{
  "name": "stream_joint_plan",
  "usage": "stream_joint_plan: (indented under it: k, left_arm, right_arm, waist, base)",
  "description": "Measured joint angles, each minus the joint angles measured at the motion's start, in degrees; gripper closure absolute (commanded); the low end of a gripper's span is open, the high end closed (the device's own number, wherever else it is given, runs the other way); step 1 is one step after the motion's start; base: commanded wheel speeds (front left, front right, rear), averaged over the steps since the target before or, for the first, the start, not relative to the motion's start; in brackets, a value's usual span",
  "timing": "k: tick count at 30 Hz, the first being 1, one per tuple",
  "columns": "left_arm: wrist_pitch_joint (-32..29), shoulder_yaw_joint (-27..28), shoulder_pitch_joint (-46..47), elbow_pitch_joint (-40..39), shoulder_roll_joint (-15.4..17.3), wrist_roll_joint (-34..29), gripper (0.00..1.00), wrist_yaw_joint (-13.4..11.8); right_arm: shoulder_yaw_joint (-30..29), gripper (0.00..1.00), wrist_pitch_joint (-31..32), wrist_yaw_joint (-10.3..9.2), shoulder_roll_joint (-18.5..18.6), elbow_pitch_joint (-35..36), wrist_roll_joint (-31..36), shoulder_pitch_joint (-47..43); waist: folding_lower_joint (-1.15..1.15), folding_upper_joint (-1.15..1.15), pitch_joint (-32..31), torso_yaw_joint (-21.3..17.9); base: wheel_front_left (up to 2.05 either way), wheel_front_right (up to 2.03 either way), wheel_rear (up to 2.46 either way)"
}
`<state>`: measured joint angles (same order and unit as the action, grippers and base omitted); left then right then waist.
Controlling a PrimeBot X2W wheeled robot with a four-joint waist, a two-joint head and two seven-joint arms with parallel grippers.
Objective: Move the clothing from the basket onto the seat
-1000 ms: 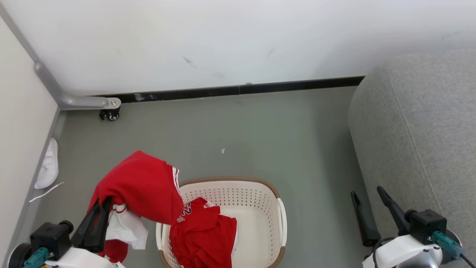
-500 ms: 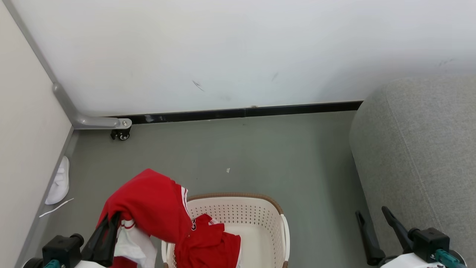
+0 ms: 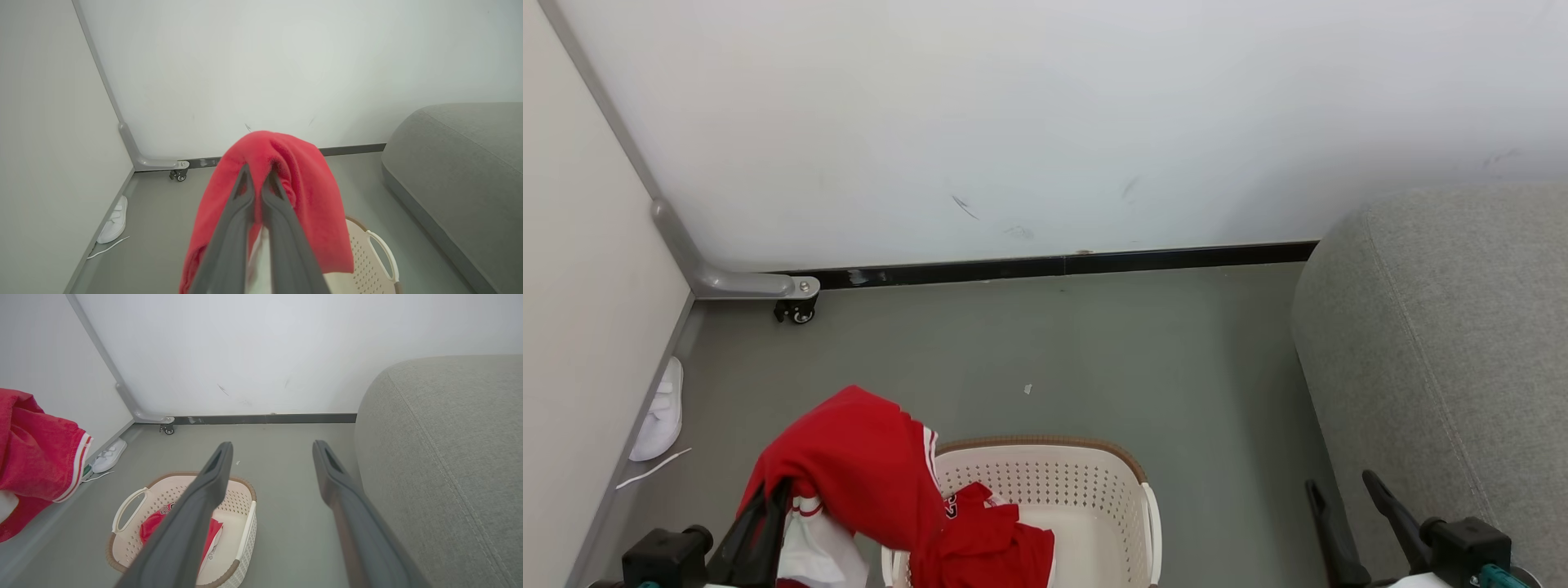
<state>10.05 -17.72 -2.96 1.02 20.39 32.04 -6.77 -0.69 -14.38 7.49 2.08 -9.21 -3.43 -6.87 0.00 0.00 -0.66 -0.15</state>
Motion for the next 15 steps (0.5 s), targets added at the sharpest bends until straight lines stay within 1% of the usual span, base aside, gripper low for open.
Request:
stream_joint_plan:
  k: [15]
  left_arm:
    - [-0.9, 0.0, -0.1, -1.0, 0.2, 0.0, 1.0, -0.6]
  right_arm:
    - [0.0, 0.0, 0.0, 0.0, 0.0, 1.0, 0.0, 0.0]
  waist:
    - [0.0, 0.0, -0.2, 0.1]
  base:
    - [0.0, 0.0, 0.0]
